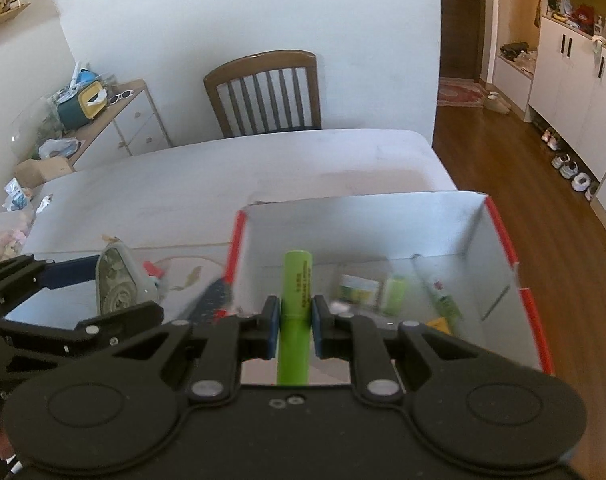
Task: Organize rigid objects
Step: 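Carry the tape roller and highlighter with both tools into the shoebox, then open both tools, releasing the tape roller and highlighter in the box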
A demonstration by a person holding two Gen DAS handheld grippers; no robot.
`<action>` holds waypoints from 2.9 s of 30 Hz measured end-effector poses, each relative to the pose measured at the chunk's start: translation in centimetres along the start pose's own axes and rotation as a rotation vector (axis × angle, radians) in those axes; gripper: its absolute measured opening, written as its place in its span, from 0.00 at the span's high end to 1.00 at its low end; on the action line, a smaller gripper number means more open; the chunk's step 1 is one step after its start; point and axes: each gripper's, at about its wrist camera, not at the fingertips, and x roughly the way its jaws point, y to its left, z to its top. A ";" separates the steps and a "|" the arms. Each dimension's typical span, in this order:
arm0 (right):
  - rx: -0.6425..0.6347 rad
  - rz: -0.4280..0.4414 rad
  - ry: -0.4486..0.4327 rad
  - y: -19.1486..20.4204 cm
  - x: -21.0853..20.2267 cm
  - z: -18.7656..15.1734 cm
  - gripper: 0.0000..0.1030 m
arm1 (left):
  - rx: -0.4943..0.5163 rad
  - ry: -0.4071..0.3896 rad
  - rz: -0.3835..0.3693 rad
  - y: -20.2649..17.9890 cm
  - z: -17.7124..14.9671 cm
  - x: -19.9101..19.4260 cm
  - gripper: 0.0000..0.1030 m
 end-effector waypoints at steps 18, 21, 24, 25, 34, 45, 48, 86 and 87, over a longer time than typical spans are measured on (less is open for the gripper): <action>0.032 -0.015 0.050 -8.5 2.2 -0.4 0.85 | 0.071 0.163 0.004 -6.7 0.4 8.4 0.22; 0.035 -0.016 0.066 -9.4 3.1 -0.3 0.85 | 0.086 0.206 0.009 -7.5 0.5 10.1 0.22; 0.032 -0.018 0.086 -10.1 4.1 -0.4 0.85 | 0.100 0.249 0.019 -8.2 0.4 11.6 0.22; 0.031 -0.017 0.096 -10.3 4.5 -0.4 0.85 | 0.100 0.261 0.024 -8.3 0.4 11.9 0.22; -0.001 0.010 0.172 -11.5 7.0 -0.8 0.85 | 0.095 0.393 0.059 -9.6 0.1 15.3 0.22; -0.033 0.018 0.224 -12.5 9.1 -0.5 0.85 | 0.042 0.515 0.105 -9.2 0.2 18.1 0.23; -0.036 0.018 0.231 -12.7 9.5 -0.5 0.85 | 0.021 0.549 0.110 -9.0 0.2 18.8 0.23; -0.051 0.053 0.203 -12.7 6.8 -0.3 0.60 | -0.051 0.524 0.120 -8.3 1.5 17.5 0.24; -0.051 0.053 0.196 -12.7 6.5 -0.3 0.58 | -0.049 0.512 0.122 -8.5 1.6 17.1 0.24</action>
